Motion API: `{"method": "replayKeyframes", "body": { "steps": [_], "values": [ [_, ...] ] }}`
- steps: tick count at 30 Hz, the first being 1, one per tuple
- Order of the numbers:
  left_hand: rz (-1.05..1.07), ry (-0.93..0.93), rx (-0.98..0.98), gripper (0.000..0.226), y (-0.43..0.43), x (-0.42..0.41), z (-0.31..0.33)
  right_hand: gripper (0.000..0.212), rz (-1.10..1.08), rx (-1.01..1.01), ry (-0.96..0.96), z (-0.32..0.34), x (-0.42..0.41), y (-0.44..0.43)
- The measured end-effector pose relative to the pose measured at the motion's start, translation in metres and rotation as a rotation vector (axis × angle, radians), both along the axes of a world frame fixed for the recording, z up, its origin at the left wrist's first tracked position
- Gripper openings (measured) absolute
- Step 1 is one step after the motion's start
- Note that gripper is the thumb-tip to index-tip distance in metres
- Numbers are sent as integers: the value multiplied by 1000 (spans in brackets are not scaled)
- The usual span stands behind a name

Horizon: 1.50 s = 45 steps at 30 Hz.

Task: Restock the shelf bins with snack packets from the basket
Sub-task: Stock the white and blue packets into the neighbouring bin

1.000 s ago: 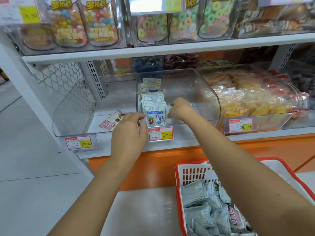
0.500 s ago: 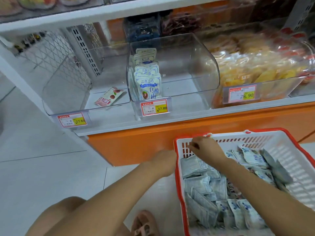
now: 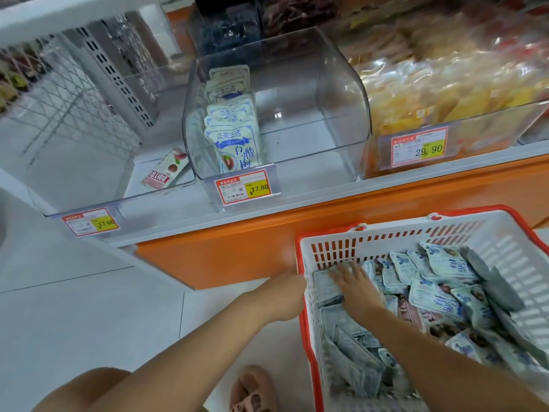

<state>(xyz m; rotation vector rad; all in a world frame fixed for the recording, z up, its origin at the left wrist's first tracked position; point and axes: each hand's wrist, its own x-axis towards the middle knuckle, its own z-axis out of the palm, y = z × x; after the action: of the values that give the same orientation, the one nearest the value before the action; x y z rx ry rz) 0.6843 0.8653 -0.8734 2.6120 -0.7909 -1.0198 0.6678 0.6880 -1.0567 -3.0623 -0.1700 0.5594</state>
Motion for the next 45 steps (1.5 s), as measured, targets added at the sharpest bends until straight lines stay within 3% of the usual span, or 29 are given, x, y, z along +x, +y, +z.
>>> {"method": "replayKeyframes", "body": {
  "steps": [3, 6, 12, 15, 18, 22, 24, 26, 29, 31, 36, 38, 41, 45],
  "values": [
    [-3, -2, -3, 32, 3, 3, -3, 70, 34, -18, -62, 1, -6, 0],
    [-1, 24, 38, 30, 4, 5, -6, 46, 26, 8, 2, 11, -10, 5],
    [-66, -4, 74, 29, 6, 6, -1, 17, -276, 169, 203, 59, -11, 4],
    [-6, -219, -14, 32, 10, 15, 16, 32, -475, 374, 291, 102, -10, -15],
    [76, -499, -187, 27, 17, 19, 55, 41, -519, 590, 366, 165, -16, -29],
    [317, -728, -573, 22, 37, 8, 119, 15, -376, 994, 343, 251, -35, -28],
    [476, -812, -778, 24, 50, 11, 136, 34, -258, 1163, 310, 278, -34, -20],
    [577, -894, -810, 23, 62, 22, 142, 57, -249, 1375, 258, 293, -23, -14],
    [647, -917, -667, 31, 73, 35, 137, 45, -199, 1534, 96, 321, -1, -1],
    [676, -885, -606, 39, 76, 37, 132, 19, -153, 1521, -79, 342, 16, 10],
    [725, -875, -661, 39, 78, 39, 137, 27, -130, 1323, -431, 366, 77, 36],
    [746, -861, -676, 36, 78, 41, 139, 29, -150, 1178, -401, 364, 102, 43],
    [736, -850, -658, 35, 77, 43, 140, 30, -222, 1025, -182, 356, 126, 61],
    [699, -862, -634, 33, 77, 48, 136, 19, -180, 690, -35, 335, 142, 82]
  ]
}}
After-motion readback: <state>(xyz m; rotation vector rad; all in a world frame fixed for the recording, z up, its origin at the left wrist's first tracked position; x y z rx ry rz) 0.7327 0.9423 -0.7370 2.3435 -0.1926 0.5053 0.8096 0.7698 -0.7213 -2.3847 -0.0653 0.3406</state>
